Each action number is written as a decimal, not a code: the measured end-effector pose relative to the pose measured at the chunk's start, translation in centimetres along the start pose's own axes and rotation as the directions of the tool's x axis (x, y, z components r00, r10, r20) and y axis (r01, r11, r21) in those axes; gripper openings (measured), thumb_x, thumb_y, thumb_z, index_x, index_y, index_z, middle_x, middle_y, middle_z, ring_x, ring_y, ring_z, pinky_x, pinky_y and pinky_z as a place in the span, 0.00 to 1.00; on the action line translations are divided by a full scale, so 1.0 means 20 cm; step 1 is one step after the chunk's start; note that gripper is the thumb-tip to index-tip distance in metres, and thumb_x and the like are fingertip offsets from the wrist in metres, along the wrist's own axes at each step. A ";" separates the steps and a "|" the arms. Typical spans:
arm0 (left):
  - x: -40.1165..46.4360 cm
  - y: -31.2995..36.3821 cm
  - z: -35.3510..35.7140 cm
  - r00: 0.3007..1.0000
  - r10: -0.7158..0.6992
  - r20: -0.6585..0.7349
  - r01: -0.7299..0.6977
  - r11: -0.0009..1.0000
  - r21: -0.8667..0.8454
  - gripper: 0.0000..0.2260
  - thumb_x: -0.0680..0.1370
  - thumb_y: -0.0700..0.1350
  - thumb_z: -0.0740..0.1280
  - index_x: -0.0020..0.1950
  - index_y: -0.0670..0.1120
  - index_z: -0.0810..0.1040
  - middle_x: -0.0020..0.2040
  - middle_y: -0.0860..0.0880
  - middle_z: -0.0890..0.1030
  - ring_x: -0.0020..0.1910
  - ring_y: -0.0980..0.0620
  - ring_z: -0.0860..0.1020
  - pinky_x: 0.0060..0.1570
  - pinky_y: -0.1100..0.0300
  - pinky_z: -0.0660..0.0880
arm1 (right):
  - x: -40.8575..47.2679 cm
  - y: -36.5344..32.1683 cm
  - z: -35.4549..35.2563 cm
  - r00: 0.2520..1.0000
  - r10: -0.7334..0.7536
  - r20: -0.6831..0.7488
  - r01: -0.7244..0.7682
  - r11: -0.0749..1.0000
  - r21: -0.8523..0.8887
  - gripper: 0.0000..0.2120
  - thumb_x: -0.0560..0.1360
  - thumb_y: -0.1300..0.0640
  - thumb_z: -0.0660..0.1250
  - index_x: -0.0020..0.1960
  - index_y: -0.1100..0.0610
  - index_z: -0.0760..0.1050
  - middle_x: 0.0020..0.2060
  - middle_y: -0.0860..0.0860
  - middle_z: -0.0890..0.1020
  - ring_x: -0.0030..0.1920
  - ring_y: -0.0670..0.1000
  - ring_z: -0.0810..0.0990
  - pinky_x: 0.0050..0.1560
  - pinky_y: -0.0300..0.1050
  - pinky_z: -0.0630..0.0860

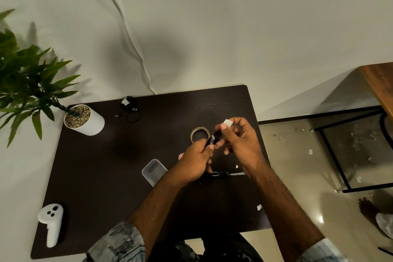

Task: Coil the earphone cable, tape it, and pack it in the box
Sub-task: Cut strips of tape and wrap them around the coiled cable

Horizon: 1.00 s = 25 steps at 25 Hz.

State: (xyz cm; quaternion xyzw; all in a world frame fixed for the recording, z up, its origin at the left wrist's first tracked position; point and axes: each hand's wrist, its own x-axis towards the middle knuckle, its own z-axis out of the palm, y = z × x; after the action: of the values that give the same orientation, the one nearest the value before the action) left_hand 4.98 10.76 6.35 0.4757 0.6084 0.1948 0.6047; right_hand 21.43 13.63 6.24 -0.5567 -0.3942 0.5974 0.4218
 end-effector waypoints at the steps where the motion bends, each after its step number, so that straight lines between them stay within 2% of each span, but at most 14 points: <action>1: 0.00 0.00 0.00 0.999 -0.009 -0.043 0.008 0.999 -0.034 0.11 0.87 0.47 0.56 0.55 0.45 0.76 0.40 0.48 0.75 0.32 0.52 0.77 0.42 0.51 0.78 | 0.00 -0.01 0.00 0.998 -0.025 -0.050 0.025 1.000 0.010 0.08 0.83 0.55 0.69 0.60 0.57 0.75 0.51 0.55 0.88 0.40 0.54 0.86 0.32 0.47 0.79; 3: 0.01 0.00 0.00 0.992 -0.009 -0.123 -0.003 0.996 -0.095 0.12 0.87 0.46 0.56 0.58 0.44 0.78 0.40 0.48 0.74 0.33 0.53 0.75 0.41 0.51 0.78 | -0.01 -0.01 -0.01 0.993 -0.053 -0.101 0.056 0.998 0.027 0.07 0.84 0.55 0.67 0.58 0.58 0.77 0.51 0.55 0.87 0.43 0.54 0.87 0.33 0.47 0.80; 7: 0.00 0.04 -0.01 0.978 0.019 -0.208 -0.042 0.993 -0.110 0.12 0.87 0.46 0.55 0.57 0.48 0.78 0.37 0.49 0.73 0.32 0.55 0.72 0.34 0.59 0.76 | -0.05 -0.01 -0.01 1.000 -0.021 -0.016 0.022 0.997 0.068 0.09 0.85 0.55 0.65 0.56 0.60 0.79 0.49 0.59 0.87 0.45 0.57 0.87 0.36 0.50 0.83; 11: -0.01 0.07 -0.02 0.968 0.063 -0.241 -0.083 0.994 -0.075 0.11 0.87 0.46 0.56 0.58 0.49 0.79 0.33 0.50 0.73 0.31 0.55 0.73 0.31 0.64 0.74 | -0.08 0.00 -0.01 0.995 -0.087 0.054 0.095 0.982 -0.165 0.03 0.81 0.60 0.70 0.55 0.59 0.80 0.41 0.56 0.86 0.41 0.61 0.87 0.39 0.56 0.86; 13: -0.01 0.09 -0.02 0.966 0.097 -0.241 -0.111 0.993 -0.045 0.10 0.87 0.45 0.57 0.52 0.50 0.78 0.32 0.51 0.74 0.30 0.55 0.74 0.31 0.62 0.74 | -0.09 0.00 -0.01 0.989 -0.121 0.087 0.139 0.959 -0.247 0.03 0.81 0.61 0.72 0.54 0.57 0.81 0.39 0.54 0.85 0.37 0.55 0.87 0.37 0.53 0.86; 15: 0.00 0.10 -0.01 0.963 0.125 -0.240 -0.127 0.992 0.007 0.10 0.86 0.45 0.59 0.49 0.49 0.77 0.33 0.51 0.75 0.29 0.56 0.75 0.32 0.60 0.75 | -0.10 -0.02 0.00 0.984 -0.142 0.105 0.165 0.947 -0.275 0.03 0.80 0.60 0.72 0.54 0.56 0.82 0.39 0.52 0.85 0.35 0.49 0.85 0.35 0.47 0.85; 17: 0.02 0.10 0.00 0.961 0.151 -0.232 -0.136 0.988 0.079 0.09 0.86 0.46 0.59 0.51 0.46 0.77 0.37 0.48 0.78 0.30 0.55 0.77 0.32 0.59 0.77 | -0.10 -0.03 0.01 0.981 -0.153 0.122 0.182 0.941 -0.287 0.04 0.80 0.59 0.72 0.54 0.56 0.83 0.39 0.50 0.85 0.34 0.47 0.85 0.34 0.45 0.84; 21: 0.01 0.11 0.02 0.951 0.236 -0.202 -0.184 0.952 0.244 0.09 0.86 0.47 0.58 0.58 0.51 0.78 0.47 0.51 0.81 0.39 0.56 0.80 0.37 0.62 0.75 | -0.10 -0.04 0.02 0.980 -0.160 0.117 0.186 0.946 -0.267 0.04 0.80 0.59 0.72 0.54 0.56 0.85 0.37 0.49 0.86 0.33 0.47 0.84 0.33 0.46 0.84; 23: -0.01 0.13 0.02 0.931 0.299 -0.210 -0.207 0.905 0.371 0.10 0.86 0.44 0.58 0.61 0.50 0.77 0.52 0.51 0.78 0.45 0.56 0.79 0.42 0.63 0.74 | -0.10 -0.04 0.02 0.981 -0.178 0.072 0.190 0.952 -0.238 0.04 0.80 0.60 0.73 0.54 0.56 0.85 0.37 0.50 0.86 0.33 0.48 0.84 0.33 0.47 0.84; 25: -0.03 0.17 0.02 0.918 0.346 -0.193 -0.220 0.851 0.477 0.10 0.85 0.41 0.59 0.62 0.47 0.77 0.53 0.48 0.76 0.48 0.54 0.78 0.46 0.59 0.77 | -0.11 -0.04 0.04 0.980 -0.198 0.023 0.198 0.956 -0.214 0.04 0.80 0.60 0.73 0.54 0.56 0.86 0.36 0.50 0.86 0.32 0.50 0.84 0.33 0.47 0.84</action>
State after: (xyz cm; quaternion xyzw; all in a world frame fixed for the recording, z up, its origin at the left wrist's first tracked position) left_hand 6.47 11.67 9.32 0.6552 0.6360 0.2013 0.3544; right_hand 20.81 11.79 7.78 -0.5563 -0.5106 0.5064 0.4164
